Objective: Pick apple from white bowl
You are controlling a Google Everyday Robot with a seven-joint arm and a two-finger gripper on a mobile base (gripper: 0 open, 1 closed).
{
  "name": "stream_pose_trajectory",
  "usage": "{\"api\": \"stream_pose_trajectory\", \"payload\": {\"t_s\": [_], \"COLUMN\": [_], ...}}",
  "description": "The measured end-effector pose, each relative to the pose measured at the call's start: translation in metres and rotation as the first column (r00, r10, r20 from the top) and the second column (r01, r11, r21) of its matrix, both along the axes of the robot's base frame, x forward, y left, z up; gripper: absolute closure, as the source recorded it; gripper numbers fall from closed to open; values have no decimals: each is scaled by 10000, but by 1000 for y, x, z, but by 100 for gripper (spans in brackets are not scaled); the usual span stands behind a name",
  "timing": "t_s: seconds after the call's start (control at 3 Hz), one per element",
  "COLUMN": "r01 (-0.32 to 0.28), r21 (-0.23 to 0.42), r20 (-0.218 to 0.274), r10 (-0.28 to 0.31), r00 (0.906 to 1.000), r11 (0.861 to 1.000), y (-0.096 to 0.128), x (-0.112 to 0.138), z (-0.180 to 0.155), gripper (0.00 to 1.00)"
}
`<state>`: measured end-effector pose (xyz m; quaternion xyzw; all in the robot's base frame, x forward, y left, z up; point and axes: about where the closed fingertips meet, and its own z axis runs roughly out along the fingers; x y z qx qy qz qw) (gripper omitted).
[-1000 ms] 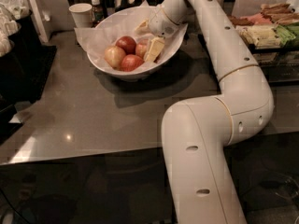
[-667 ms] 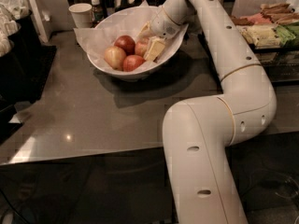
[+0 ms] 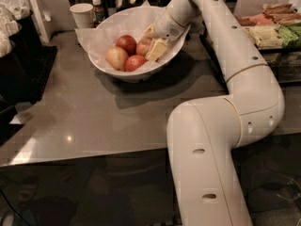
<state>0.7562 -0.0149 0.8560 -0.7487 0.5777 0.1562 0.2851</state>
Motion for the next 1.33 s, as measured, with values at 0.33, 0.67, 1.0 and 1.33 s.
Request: {"api": "stream_pose_trajectory", "payload": {"t_s": [0.33,0.67,1.0,1.33], "r01": [129,-45,-375,-743], "r21": [1257,3119,3952,4360], "r20": [-114,161,655,920], "r10": [-115,-6,126,377], "r00": [9999,9999,9978,9950], "r11": [9920,9501,9178,8969], "y": [-4,-13,-23,-24], "x": [0,-7,-18,-29], "z": [4,32,67,86], "gripper": [100,100,100,100]}}
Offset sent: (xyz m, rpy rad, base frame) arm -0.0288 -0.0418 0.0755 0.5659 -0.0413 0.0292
